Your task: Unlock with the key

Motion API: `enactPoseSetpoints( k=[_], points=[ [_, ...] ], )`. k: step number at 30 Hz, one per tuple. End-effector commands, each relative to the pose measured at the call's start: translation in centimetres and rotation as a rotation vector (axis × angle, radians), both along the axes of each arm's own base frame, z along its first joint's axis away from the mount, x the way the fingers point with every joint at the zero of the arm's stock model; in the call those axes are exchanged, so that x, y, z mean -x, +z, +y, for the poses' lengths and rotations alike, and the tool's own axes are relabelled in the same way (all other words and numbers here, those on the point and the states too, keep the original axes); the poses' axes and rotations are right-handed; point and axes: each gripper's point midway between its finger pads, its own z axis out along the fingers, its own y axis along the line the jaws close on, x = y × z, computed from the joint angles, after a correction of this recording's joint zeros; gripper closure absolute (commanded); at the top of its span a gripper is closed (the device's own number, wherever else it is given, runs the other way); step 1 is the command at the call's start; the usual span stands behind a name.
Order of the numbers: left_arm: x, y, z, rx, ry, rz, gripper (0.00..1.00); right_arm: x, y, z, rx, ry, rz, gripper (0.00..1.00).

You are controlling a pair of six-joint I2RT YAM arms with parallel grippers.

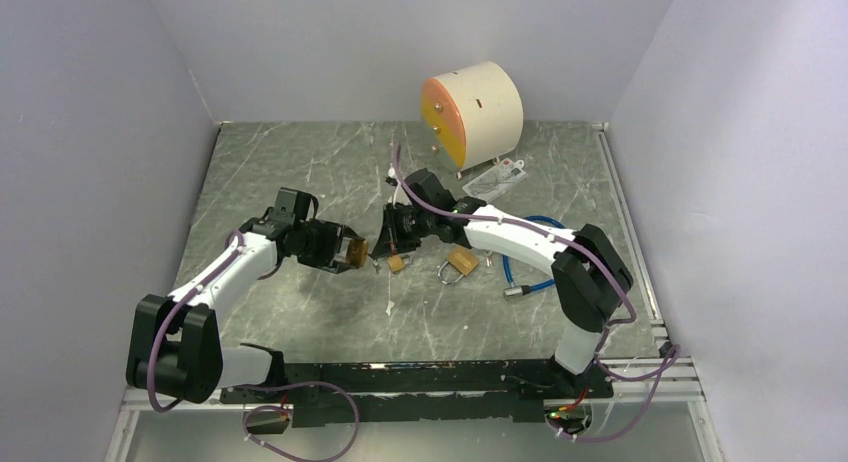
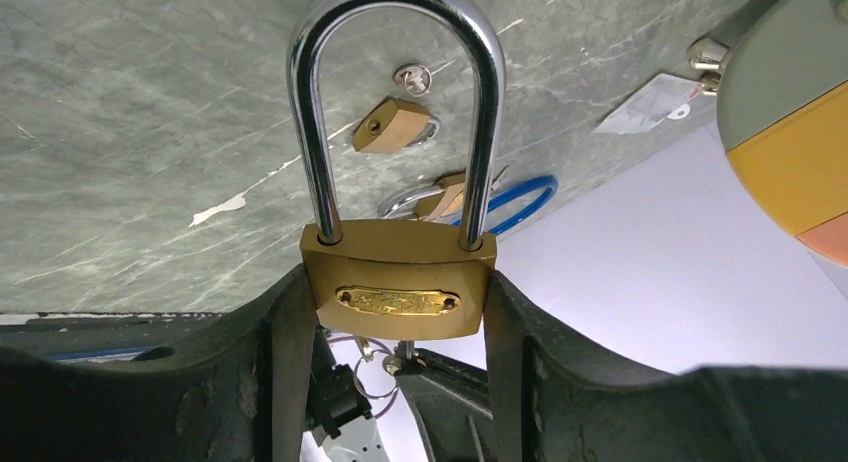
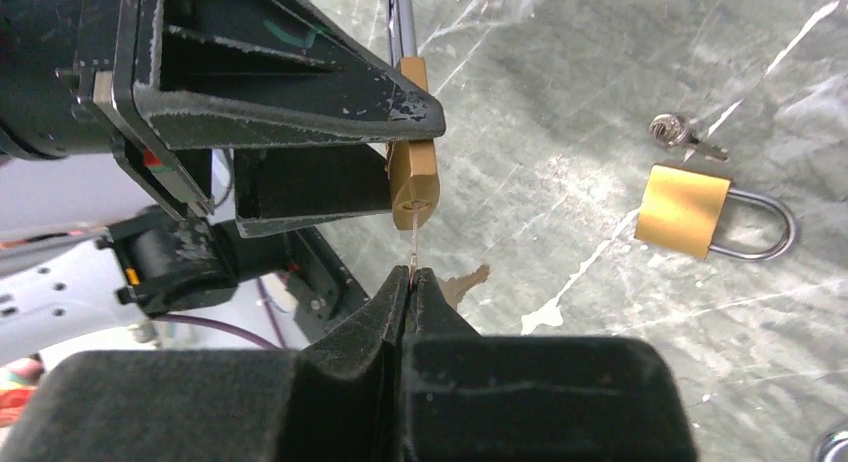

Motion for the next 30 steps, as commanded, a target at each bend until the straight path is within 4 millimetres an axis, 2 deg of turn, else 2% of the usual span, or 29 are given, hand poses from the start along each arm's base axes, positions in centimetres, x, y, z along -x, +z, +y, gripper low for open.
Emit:
enactPoseSetpoints(
  k=[1, 3, 7, 10, 13, 16, 19, 22, 26, 30],
  points=[
    [0.8, 7.2, -4.0, 0.232, -0.168, -0.135, 0.90, -1.3, 2.5, 2.0, -0.142, -0.045, 0.072, 1.00],
    [0.8, 7.2, -4.0, 0.239, -0.166, -0.134, 0.90, -1.7, 3.0, 2.1, -0.156, -0.031, 0.011, 1.00],
    [0.8, 7.5, -4.1, 0.255, -0.165, -0.136, 0.90, -1.9, 3.2, 2.6, -0.100, 0.072, -0.237, 1.00],
    [0.7, 7.6, -4.1, 0.264, -0.167, -0.133, 0.91, -2.7, 2.0, 2.1, -0.032, 0.069, -0.274, 1.00],
    [0.7, 7.9, -4.2, 0.272, -0.169, -0.141, 0.91, -3.2, 2.0, 2.0, -0.019, 0.028, -0.259, 1.00],
    [0.5, 8.3, -4.2, 0.281, -0.167, -0.165, 0.91, -2.6, 2.1, 2.6, -0.068, 0.002, -0.147, 1.00],
    [-0.4, 9.4, -4.0, 0.256, -0.186, -0.267, 0.91, -2.0, 2.9, 2.5, -0.183, -0.017, 0.024, 1.00],
    [-1.2, 10.6, -3.4, 0.172, -0.223, -0.409, 0.91, -2.3, 4.9, 1.0, -0.340, -0.070, 0.200, 1.00],
    [-2.1, 13.4, -2.2, 0.047, -0.253, -0.646, 0.90, -2.3, 8.3, -1.0, -0.554, -0.162, 0.382, 1.00],
    [-3.0, 15.7, -1.6, 0.015, -0.225, -0.835, 0.90, -2.2, 11.5, -1.6, -0.741, -0.217, 0.508, 1.00]
  ],
)
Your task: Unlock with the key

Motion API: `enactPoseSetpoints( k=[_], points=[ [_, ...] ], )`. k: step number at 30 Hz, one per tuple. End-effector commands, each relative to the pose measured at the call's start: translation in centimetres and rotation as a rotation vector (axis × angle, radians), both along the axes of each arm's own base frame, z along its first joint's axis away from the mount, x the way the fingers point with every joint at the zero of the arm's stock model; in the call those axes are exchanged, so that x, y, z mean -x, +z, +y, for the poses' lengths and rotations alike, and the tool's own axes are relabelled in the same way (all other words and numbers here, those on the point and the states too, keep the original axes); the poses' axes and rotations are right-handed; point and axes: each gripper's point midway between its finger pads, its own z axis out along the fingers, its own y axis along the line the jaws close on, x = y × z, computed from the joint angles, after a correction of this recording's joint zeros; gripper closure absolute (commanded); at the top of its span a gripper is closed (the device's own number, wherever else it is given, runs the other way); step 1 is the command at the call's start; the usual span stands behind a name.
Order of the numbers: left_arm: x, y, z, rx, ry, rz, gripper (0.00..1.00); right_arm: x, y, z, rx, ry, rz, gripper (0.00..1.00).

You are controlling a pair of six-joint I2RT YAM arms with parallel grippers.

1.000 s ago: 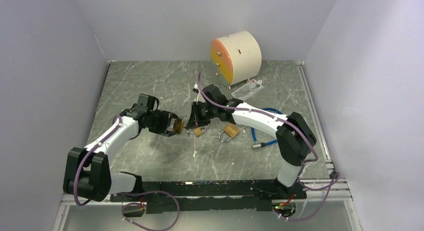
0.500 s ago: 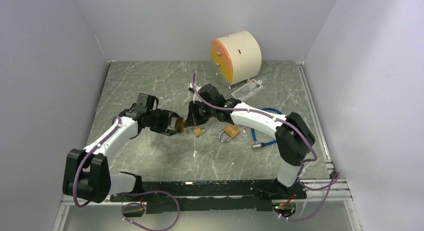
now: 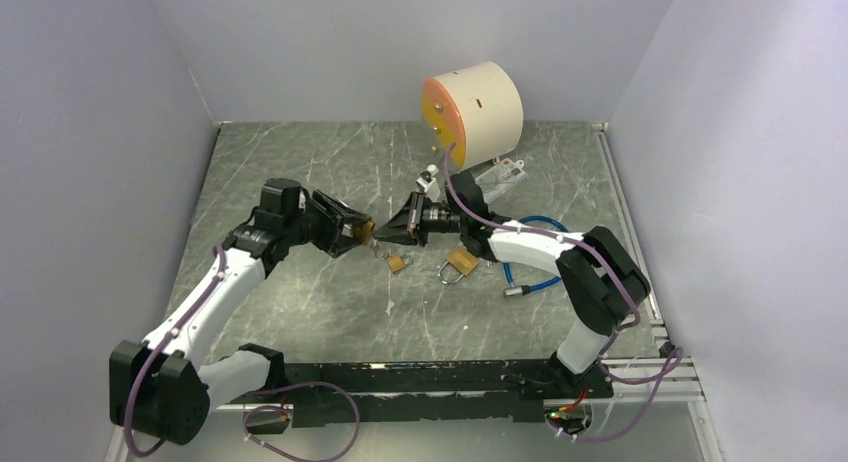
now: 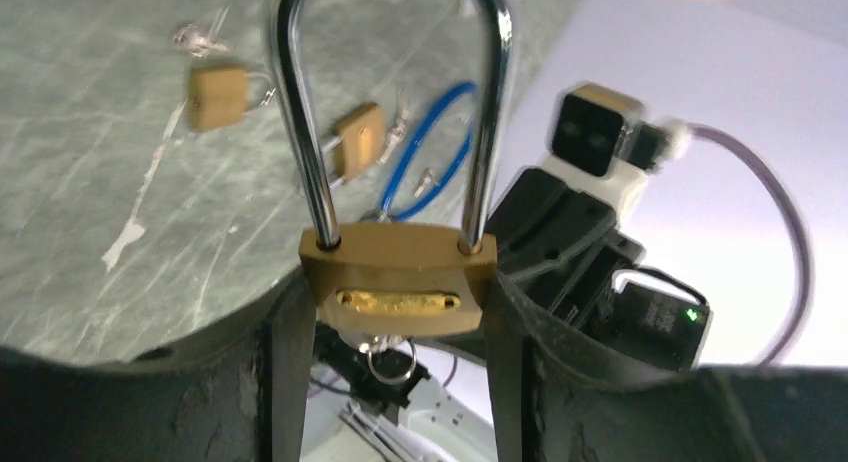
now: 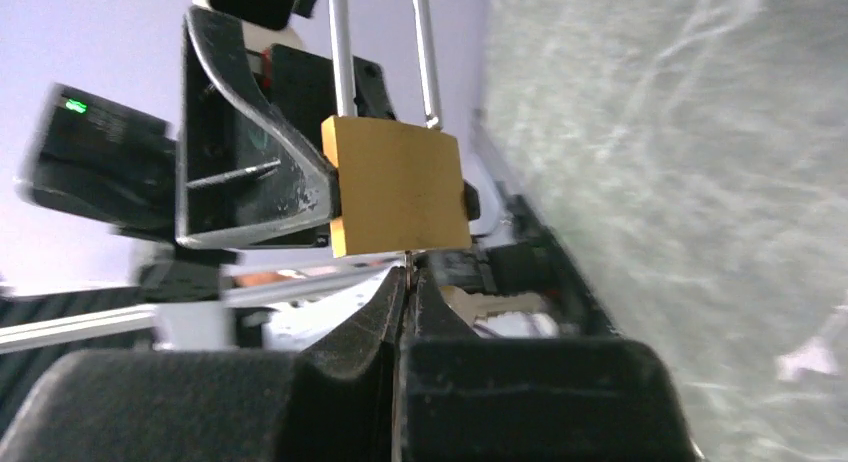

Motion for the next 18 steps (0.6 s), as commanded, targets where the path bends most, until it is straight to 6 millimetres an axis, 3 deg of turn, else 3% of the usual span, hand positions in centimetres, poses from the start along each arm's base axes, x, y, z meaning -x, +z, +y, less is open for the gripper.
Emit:
enactPoseSetpoints(
  k=[1, 5, 7, 10, 13, 18],
  points=[
    [-2.1, 8.9, -0.3, 0.049, -0.032, -0.441, 0.91, -0.8, 7.8, -0.6, -0.325, -0.086, 0.135, 1.00],
    [-2.4, 9.9, -0.3, 0.071, -0.020, -0.520, 0.91, -1.0, 10.4, -1.0, -0.443, -0.101, 0.184, 1.00],
    [-2.5, 9.9, 0.0, 0.041, -0.016, -0.538, 0.91, -1.2, 10.4, -0.9, -0.415, -0.097, 0.152, 1.00],
    [-2.7, 9.9, 0.8, -0.059, -0.026, -0.565, 0.92, -1.7, 8.5, -1.6, -0.266, -0.114, 0.015, 0.70],
    [-2.7, 10.8, 1.1, -0.168, -0.093, -0.661, 0.95, -1.9, 8.2, -3.4, -0.164, -0.072, -0.204, 0.49],
    [-1.5, 12.3, 0.4, -0.309, -0.317, -0.856, 0.97, -1.5, 9.1, -5.4, -0.039, 0.040, -0.524, 0.31]
  ],
)
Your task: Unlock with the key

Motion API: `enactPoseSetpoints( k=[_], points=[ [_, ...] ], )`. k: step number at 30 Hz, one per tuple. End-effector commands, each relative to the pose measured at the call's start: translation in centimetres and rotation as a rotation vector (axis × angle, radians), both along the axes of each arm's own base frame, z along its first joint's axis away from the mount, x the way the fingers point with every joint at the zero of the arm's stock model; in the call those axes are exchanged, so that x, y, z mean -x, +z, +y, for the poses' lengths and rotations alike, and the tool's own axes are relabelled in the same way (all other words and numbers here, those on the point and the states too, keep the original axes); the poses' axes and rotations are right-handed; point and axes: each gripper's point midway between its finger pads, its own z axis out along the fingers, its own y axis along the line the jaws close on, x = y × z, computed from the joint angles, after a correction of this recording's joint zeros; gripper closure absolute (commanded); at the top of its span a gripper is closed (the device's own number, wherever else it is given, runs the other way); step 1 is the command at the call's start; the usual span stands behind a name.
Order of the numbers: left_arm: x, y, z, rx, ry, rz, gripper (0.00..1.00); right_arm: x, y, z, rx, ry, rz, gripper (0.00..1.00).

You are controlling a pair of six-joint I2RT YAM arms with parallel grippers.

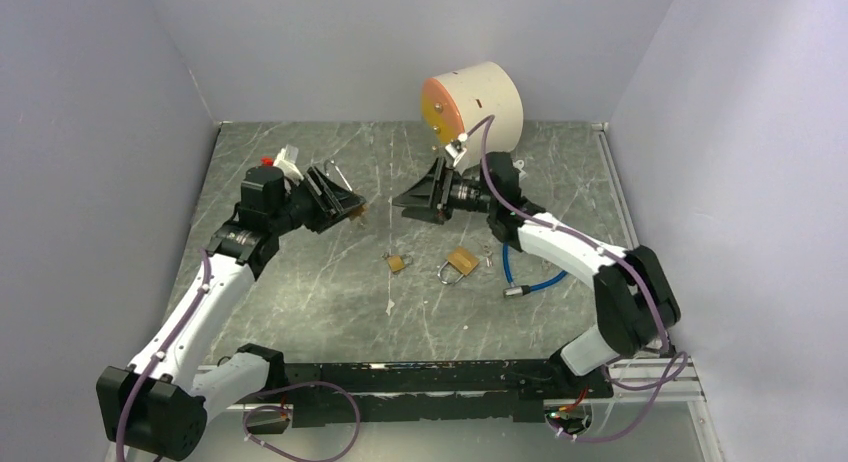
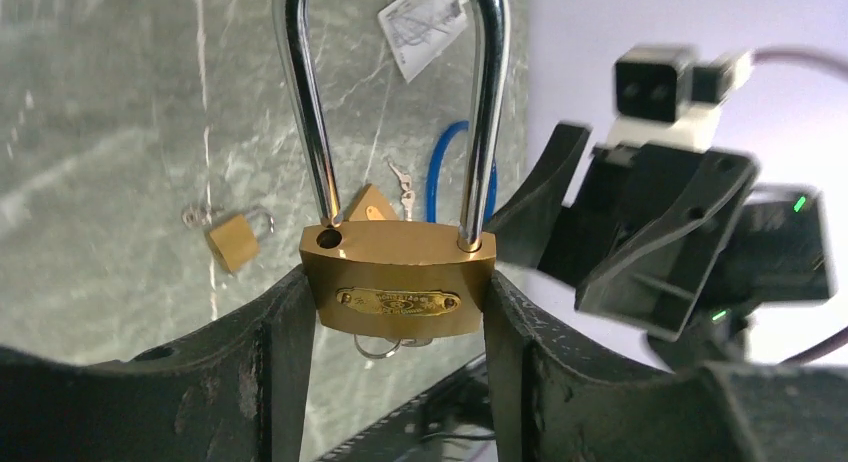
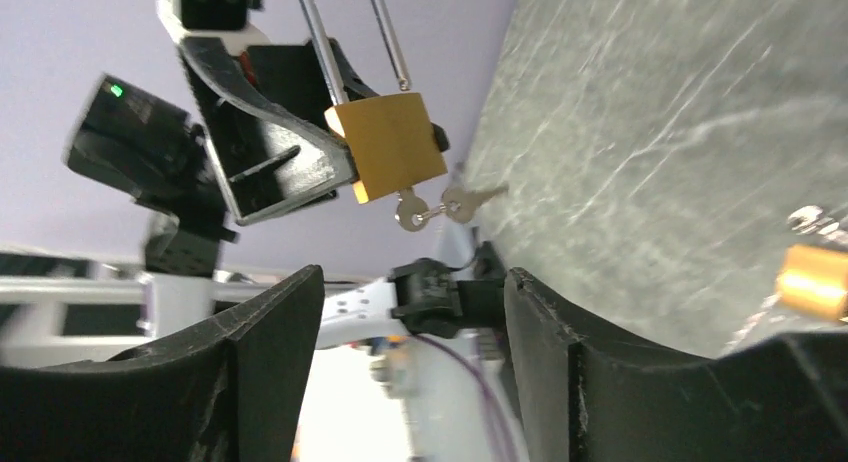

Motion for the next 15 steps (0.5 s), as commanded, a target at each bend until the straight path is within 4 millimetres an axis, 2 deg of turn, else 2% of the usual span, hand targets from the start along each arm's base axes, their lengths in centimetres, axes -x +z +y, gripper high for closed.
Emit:
enactPoseSetpoints(
  k=[1, 6, 9, 15],
  points=[
    [0.6, 6.8, -1.1, -0.149, -0.243, -0.409, 0.97, 0.6, 3.3, -1.5, 0.133, 0.091, -0.415, 0.29],
    [3.5, 6.7, -2.6, -0.223, -0.521, -0.595, 0.97, -0.7, 5.8, -0.5, 0.221, 0.079, -0.543, 0.26],
    [4.7, 6.8, -3.1, -0.233, -0.619, -0.681, 0.97, -1.1, 7.0, 1.0, 0.241, 0.083, -0.592, 0.24],
    [5.3, 7.7, -3.5, -0.225, -0.664, -0.765, 0.97, -2.3, 6.2, 2.9, 0.334, 0.072, -0.603, 0.24]
  ],
)
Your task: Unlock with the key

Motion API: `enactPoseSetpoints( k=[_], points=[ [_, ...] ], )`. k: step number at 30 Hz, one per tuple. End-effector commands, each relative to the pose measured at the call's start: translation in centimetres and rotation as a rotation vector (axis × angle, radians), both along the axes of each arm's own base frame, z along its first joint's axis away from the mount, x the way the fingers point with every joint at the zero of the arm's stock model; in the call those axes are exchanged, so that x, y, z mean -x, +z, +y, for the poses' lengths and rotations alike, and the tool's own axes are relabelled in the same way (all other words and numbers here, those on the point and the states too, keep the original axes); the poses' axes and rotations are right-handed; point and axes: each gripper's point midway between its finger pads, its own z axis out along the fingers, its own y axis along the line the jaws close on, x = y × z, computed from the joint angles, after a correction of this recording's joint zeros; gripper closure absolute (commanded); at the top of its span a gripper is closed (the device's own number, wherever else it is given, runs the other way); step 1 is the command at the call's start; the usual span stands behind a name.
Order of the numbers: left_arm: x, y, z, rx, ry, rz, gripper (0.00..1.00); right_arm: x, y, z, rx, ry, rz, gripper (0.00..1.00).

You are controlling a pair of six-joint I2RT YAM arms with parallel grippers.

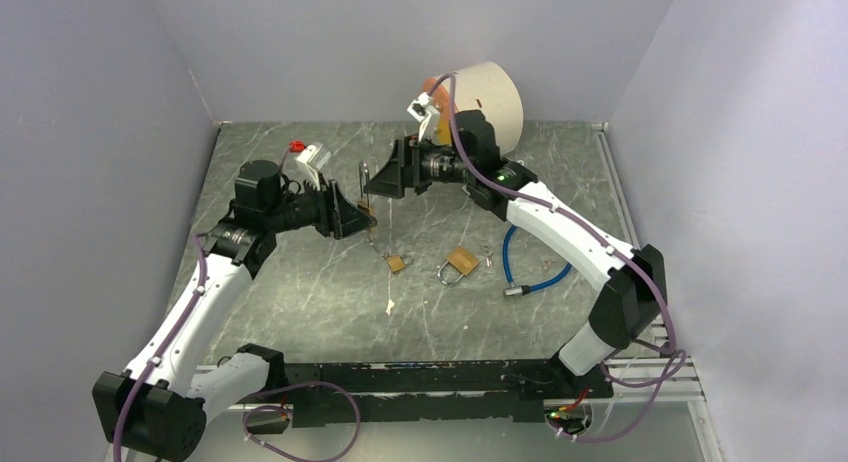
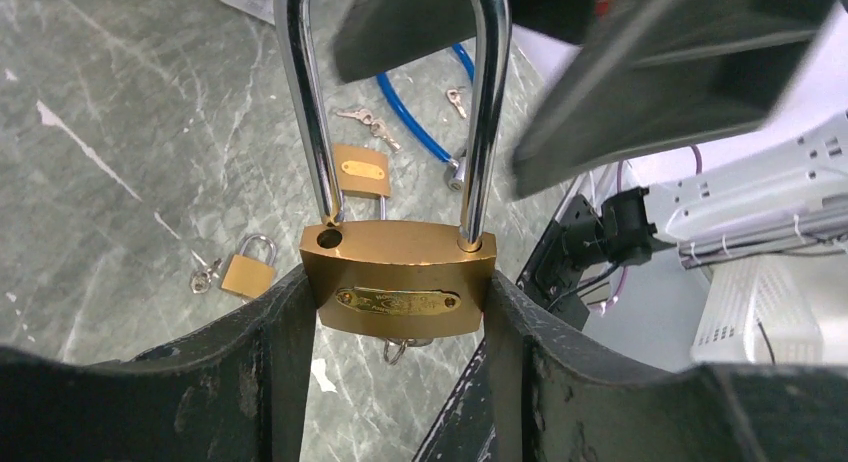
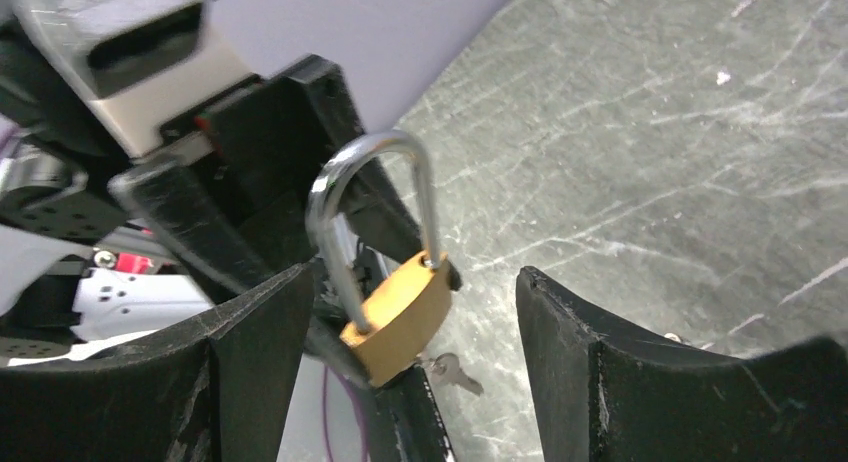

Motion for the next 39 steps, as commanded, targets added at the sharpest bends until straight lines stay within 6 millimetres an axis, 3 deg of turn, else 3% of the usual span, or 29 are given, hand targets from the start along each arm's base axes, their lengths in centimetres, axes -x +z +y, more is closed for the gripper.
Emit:
enactPoseSetpoints(
  k=[1, 7, 13, 18, 23, 28, 33, 35, 39],
  points=[
    [1.3, 4.3, -0.9, 0.042, -0.147, -0.247, 0.98, -1.4, -2.1, 0.4, 0.108, -0.045, -0.028, 0.24],
    [1.8, 3.0, -0.8, 0.006, -0.182, -0.209, 0.98, -3.1, -2.7, -0.6, 0.148, -0.176, -0.004, 0.34],
    [1.6, 2.1, -0.5, -0.030, -0.171, -0.190, 0.97, -4.1, -4.9, -1.1, 0.234, -0.262, 0.058, 0.62],
    [0.2, 0.8, 0.4, -0.088, -0.070, -0.184, 0.97, -4.0, -4.9, -1.6, 0.237, -0.297, 0.092, 0.65],
    [0.0, -0.7, 0.6, -0.106, -0.070, -0.163, 0.97, -2.9, -3.8, -0.2, 0.150, -0.217, 0.142, 0.67],
    [0.3, -1.9, 0.2, -0.086, -0.085, -0.076, 0.98, -1.8, -2.3, 1.2, -0.008, -0.118, 0.105, 0.98],
    [1.7, -1.8, -1.0, -0.007, -0.174, 0.019, 0.97, -0.5, 0.7, 1.3, -0.200, -0.043, -0.004, 1.00],
    [1.9, -1.6, -1.1, 0.004, -0.183, 0.042, 0.90, -0.3, 0.9, 1.1, -0.206, -0.041, -0.014, 1.00],
    [1.3, -2.4, -0.4, -0.044, -0.108, 0.078, 0.45, -1.0, 0.0, 0.5, -0.176, -0.099, -0.003, 1.00]
  ],
)
